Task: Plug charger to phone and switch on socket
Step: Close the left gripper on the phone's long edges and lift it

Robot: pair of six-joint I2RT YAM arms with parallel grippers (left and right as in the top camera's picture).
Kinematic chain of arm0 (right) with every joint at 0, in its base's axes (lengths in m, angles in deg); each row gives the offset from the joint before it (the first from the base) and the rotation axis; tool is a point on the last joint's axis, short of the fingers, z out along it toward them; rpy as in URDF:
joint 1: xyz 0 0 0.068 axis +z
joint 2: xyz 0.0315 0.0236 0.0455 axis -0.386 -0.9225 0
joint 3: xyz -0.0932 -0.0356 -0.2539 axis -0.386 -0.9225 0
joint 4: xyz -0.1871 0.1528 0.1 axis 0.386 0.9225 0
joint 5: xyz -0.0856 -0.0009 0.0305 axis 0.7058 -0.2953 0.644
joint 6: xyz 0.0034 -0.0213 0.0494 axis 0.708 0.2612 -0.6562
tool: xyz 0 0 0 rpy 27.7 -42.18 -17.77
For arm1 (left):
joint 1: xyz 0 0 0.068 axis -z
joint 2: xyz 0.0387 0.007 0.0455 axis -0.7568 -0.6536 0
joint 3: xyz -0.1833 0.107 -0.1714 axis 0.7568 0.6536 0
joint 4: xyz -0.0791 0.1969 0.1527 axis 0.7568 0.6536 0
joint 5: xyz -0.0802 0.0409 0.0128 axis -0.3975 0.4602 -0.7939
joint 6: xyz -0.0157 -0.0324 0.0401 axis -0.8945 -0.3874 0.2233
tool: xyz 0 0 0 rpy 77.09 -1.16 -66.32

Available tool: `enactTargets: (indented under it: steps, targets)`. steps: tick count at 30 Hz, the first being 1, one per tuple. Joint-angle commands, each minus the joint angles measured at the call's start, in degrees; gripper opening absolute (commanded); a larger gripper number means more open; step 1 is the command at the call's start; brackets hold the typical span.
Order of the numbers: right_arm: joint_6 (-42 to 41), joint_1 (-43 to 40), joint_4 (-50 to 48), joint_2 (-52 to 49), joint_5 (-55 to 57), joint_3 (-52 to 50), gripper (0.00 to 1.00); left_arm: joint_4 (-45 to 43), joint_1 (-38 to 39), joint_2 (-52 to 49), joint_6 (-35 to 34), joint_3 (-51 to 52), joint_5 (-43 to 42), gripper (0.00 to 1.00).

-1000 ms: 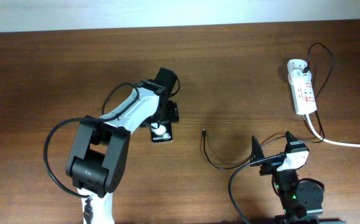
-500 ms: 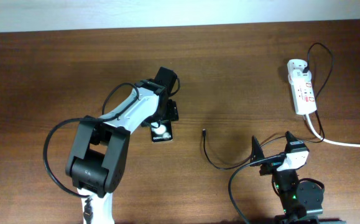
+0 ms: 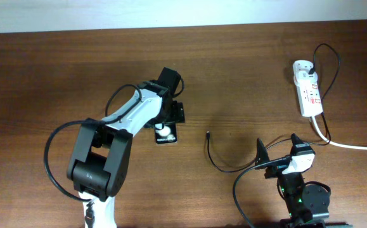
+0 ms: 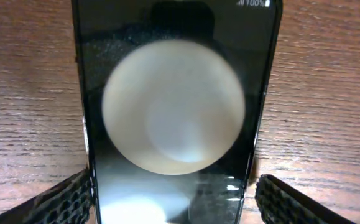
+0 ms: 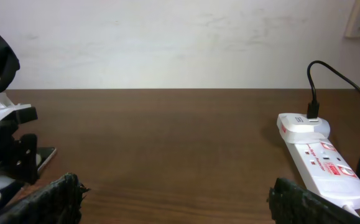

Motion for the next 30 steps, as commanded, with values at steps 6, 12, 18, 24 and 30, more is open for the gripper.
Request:
enactTargets:
  steps: [6,12,18,24,30]
  targets:
    - [0.4,0.1,0.3,0.3,0.3,-0.3,0.99,-0.8,0.1,-3.7,-0.2,2.5,-3.3,0.85]
    - [0.4,0.1,0.3,0.3,0.3,-0.3,0.99,-0.1,0.3,-3.7,-0.3,2.5,-2.6,0.88]
    - [0.4,0.1,0.3,0.3,0.3,-0.3,0.99,-0.1,0.2,-3.7,-0.3,2.5,-3.3,0.69]
    - [0.4,0.1,0.3,0.3,0.3,-0.3,0.99,-0.5,0.3,-3.7,-0.2,2.5,-2.6,0.89]
    - [0.4,0.1,0.3,0.3,0.3,-0.3,0.99,0.1,0.3,-3.7,-0.2,2.5,-2.4,0.79]
